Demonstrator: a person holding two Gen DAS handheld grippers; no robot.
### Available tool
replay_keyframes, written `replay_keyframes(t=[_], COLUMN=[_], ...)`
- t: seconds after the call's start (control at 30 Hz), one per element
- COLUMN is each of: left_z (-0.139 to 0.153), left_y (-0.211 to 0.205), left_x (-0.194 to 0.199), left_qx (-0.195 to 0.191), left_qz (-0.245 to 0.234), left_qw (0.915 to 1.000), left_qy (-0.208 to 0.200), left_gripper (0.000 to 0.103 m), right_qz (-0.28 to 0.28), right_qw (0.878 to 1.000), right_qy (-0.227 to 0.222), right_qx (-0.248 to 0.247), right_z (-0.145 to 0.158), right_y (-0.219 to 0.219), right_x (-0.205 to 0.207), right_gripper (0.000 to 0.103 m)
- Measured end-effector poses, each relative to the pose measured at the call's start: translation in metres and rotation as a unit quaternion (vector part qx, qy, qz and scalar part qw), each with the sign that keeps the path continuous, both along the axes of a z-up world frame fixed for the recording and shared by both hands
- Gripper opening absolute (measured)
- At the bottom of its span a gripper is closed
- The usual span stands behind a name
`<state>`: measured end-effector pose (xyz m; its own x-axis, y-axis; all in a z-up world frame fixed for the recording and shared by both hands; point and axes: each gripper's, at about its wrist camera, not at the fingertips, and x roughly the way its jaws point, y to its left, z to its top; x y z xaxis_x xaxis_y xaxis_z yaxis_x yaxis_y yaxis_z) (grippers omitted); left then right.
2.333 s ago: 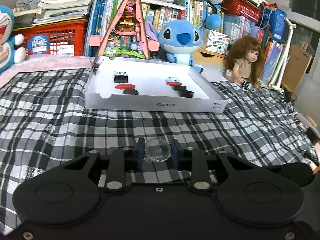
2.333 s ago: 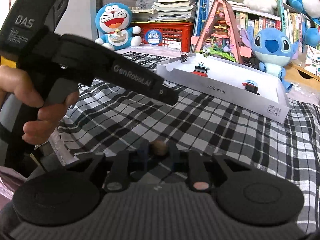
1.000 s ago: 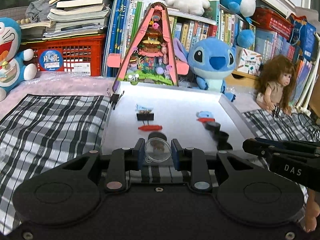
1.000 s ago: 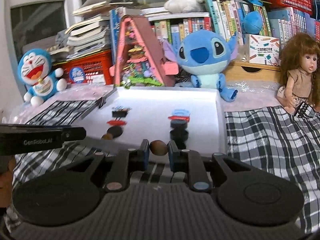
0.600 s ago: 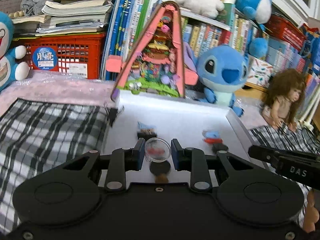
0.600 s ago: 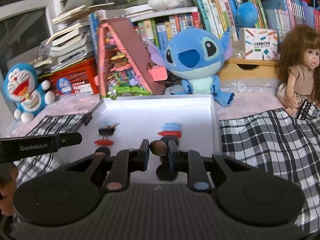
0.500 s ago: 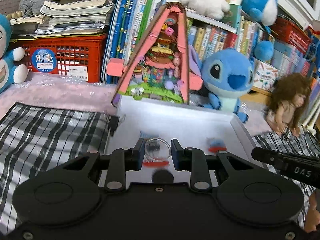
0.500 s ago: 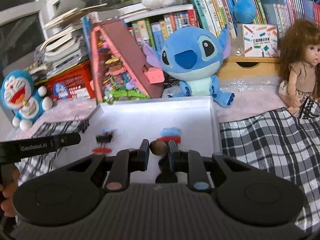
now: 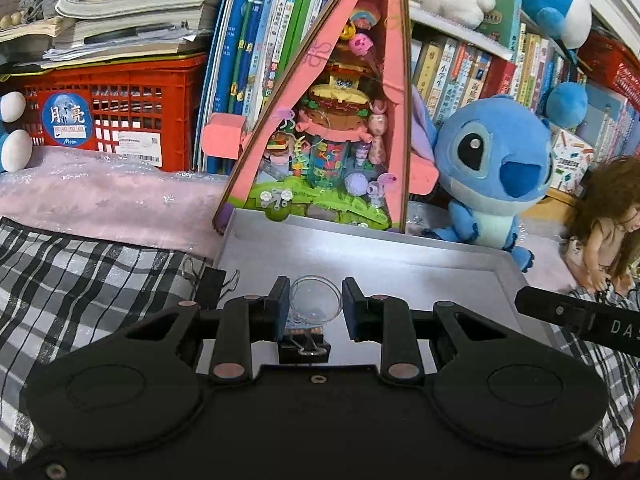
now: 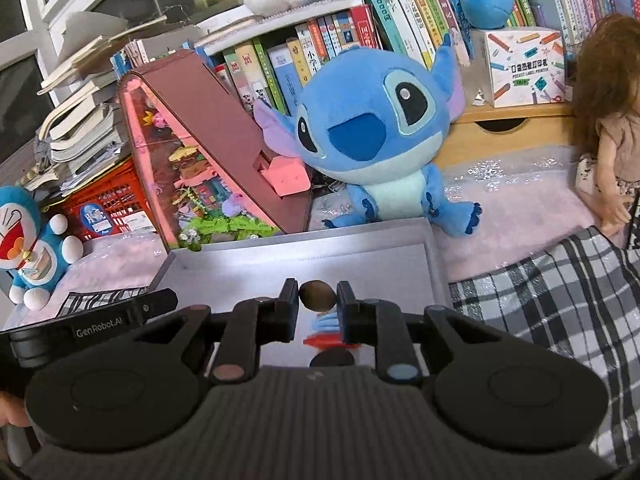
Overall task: Organize rigid objects
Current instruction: 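Carry the clear cup and small figure over the white box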
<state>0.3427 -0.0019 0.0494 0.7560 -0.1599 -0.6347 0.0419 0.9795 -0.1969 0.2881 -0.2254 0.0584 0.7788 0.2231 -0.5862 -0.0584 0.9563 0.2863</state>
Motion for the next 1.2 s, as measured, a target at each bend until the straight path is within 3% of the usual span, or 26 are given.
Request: replay_keyframes(t=[0.5,1.2], left_z=[-0.027,-0.034], left_y=[-0.009,-0.015], left_x=[0.016,0.019], left_qx=[0.02,0.033], left_qz=[0.003,0.001], left_qw=[0.9998,0.9994], left_qy=[0.009,0.009], left_gripper=[0.026,0.026], right_qz=[-0.004,-0.009], right_qw=[1.0,0.999], right_qy=[0.017,0.032], right_qx=[-0.013,-0.039], right_z=[-0.028,-0.043], right_y=[0.011,0.021], right_x=[0.031,0.045], right_gripper=[0.025,0.025])
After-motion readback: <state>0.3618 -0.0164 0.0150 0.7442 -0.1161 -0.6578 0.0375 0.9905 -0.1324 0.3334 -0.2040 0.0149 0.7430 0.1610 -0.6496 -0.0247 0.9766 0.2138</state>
